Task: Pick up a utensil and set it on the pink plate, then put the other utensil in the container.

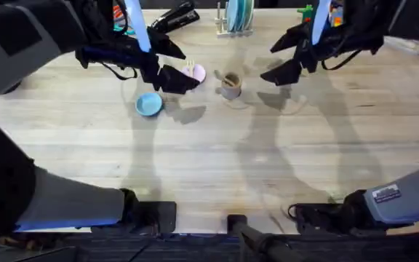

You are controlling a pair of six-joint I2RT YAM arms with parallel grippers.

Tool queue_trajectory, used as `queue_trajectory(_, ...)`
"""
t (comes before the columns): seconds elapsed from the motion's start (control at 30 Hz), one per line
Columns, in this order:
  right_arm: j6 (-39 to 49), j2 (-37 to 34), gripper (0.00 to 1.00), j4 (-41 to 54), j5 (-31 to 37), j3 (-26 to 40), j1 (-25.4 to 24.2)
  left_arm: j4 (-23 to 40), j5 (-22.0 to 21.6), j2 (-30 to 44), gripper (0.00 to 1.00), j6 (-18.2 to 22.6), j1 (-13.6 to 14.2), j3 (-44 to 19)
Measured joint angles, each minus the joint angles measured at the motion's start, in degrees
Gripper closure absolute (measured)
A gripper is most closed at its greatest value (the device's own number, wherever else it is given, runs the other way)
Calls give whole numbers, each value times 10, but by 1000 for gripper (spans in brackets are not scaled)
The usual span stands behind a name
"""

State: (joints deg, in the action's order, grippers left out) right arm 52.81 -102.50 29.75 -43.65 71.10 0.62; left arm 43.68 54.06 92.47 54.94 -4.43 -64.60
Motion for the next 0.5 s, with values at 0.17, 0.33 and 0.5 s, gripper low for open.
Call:
queue_trajectory(0.17,17,0,7,88,9,38,-4,0,0,0,6,0,0,0)
queue_trajectory(0.33,13,2,7,171,0,46,-11,0,0,0,6,0,0,0)
queue_trajectory(0.5,-14,2,7,177,-27,46,-17,0,0,0,6,0,0,0)
